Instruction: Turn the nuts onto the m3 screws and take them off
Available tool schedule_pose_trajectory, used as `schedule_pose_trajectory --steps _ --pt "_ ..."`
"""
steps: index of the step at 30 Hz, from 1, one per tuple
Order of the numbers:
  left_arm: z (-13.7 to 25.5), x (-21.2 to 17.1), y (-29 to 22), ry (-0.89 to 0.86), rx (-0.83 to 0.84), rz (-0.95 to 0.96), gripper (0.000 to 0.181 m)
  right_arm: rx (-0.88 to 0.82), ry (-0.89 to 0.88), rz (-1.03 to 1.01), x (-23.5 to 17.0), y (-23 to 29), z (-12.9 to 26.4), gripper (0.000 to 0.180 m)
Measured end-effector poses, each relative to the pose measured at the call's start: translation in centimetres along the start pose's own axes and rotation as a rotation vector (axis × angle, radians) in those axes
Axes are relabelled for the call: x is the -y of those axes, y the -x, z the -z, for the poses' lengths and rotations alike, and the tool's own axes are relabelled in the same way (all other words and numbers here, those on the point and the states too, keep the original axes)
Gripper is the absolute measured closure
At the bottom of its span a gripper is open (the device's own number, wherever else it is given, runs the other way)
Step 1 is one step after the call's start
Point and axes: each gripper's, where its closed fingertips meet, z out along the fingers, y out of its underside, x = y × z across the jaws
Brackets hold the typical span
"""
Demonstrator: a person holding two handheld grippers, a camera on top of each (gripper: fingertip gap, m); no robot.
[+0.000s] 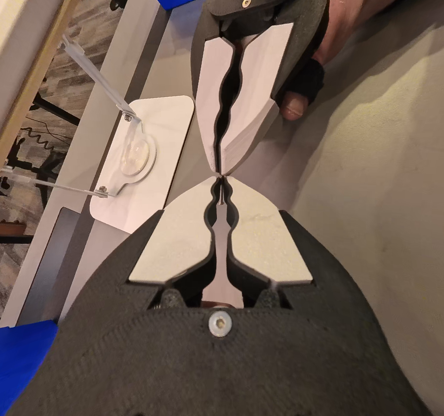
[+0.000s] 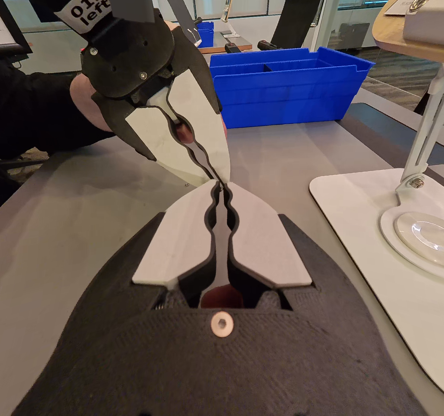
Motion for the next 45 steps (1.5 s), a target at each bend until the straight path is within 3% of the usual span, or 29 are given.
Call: schedule_pose_trajectory --steps 13,16,22,29,38,45 --pt "0.2 0.4 0.1 -0.036 0.016 0.006 0.178 -0.018 -0.027 0.027 0.3 0.0 0.2 0.178" --pt "0.5 0.6 0.5 -0.063 0.035 0.037 0.169 -0.01 -0.071 -0.011 1.0 -0.2 0.5 0.178" --pt "1.7 1.6 1.2 -0.271 -0.031 0.258 0.156 0.032 -0.205 -0.09 2.7 -0.4 1.7 0.178" --pt "2.9 3.0 1.3 -0.531 -0.184 0.491 0.159 0.097 -0.308 -0.158 3.9 -0.1 2.4 0.178" --pt "2.9 4.3 0.7 -0.666 -0.291 0.596 0.162 0.159 -0.381 -0.191 4.6 0.8 2.8 0.178" --pt "3.4 5.1 0.8 -0.74 -0.345 0.628 0.176 0.151 -0.454 -0.196 5.1 0.9 3.2 0.178"
